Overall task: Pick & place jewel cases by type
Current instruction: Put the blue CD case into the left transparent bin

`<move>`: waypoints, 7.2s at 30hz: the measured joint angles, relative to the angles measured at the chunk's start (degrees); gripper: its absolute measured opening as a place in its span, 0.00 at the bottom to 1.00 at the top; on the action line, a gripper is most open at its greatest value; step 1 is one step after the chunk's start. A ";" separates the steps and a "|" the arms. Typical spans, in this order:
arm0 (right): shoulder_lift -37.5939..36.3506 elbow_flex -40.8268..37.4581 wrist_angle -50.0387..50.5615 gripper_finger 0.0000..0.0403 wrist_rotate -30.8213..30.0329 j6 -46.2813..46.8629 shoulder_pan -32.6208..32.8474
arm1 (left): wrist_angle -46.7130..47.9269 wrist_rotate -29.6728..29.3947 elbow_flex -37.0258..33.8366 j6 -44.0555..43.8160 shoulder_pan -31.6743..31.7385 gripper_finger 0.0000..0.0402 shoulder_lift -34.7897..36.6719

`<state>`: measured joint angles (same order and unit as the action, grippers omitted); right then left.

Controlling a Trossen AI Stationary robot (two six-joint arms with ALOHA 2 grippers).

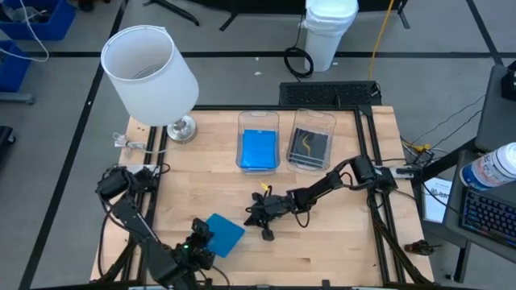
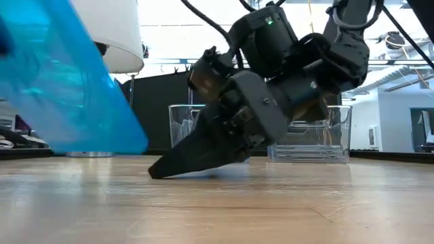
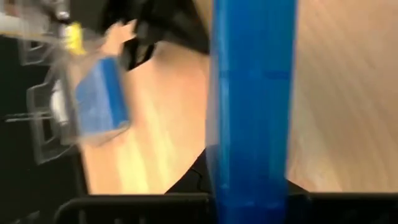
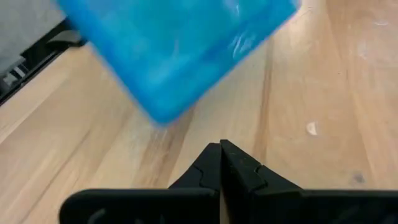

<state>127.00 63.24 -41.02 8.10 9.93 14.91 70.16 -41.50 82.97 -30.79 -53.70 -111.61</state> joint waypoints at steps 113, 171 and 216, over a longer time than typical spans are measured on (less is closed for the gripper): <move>-41.00 -21.83 -22.87 0.08 19.30 40.42 -29.77 | 12.90 -48.42 12.86 34.10 26.58 0.22 0.33; -41.51 14.34 59.32 0.07 5.78 6.19 -37.45 | -80.36 12.05 -56.51 30.46 13.11 0.07 42.85; -26.23 14.30 60.94 0.43 6.91 1.53 -43.82 | -73.77 9.48 -56.44 25.95 11.29 0.09 42.91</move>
<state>100.77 77.54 19.92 15.00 11.46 -28.91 -3.61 -32.01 26.52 -4.84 -42.41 -68.71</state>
